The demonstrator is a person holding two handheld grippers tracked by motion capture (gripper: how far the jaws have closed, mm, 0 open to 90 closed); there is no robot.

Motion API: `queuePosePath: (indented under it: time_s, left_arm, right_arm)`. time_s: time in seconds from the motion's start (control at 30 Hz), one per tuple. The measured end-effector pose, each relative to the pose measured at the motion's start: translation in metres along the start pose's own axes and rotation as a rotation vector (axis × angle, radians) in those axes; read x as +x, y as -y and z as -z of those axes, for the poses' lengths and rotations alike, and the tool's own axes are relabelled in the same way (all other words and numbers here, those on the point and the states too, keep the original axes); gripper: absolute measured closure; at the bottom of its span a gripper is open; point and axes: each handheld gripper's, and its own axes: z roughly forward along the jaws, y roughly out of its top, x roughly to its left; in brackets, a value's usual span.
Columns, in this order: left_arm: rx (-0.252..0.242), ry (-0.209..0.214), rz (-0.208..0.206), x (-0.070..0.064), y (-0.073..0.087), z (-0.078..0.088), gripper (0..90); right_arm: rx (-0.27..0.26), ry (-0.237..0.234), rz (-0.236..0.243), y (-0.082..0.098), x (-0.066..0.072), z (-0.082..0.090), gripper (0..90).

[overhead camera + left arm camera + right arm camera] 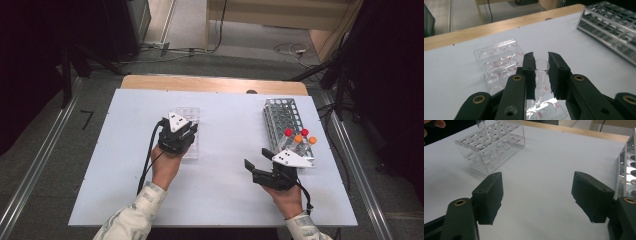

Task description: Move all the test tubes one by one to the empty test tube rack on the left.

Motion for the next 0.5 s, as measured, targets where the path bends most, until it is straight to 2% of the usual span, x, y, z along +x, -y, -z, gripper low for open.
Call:
queuePosePath:
  time_s: [0.13, 0.37, 0.47, 0.5]
  left_arm:
    - [0.021, -0.003, 0.002, -0.0002, 0.0068, -0.0056, 76.6]
    - [0.020, 0.000, 0.006, -0.0003, 0.0080, -0.0067, 75.5]
    - [0.021, 0.026, 0.017, 0.0014, 0.0073, -0.0045, 66.3]
    - [0.020, 0.038, 0.021, 0.0017, 0.0070, -0.0030, 60.8]
  right_arm:
    - [0.008, 0.005, 0.000, 0.0004, -0.0005, -0.0008, 23.9]
    - [0.008, 0.005, -0.002, 0.0005, -0.0007, -0.0003, 23.9]
    - [0.006, 0.004, -0.004, 0.0005, -0.0012, 0.0014, 23.9]
    - [0.006, 0.005, -0.004, 0.0007, -0.0020, 0.0027, 23.9]
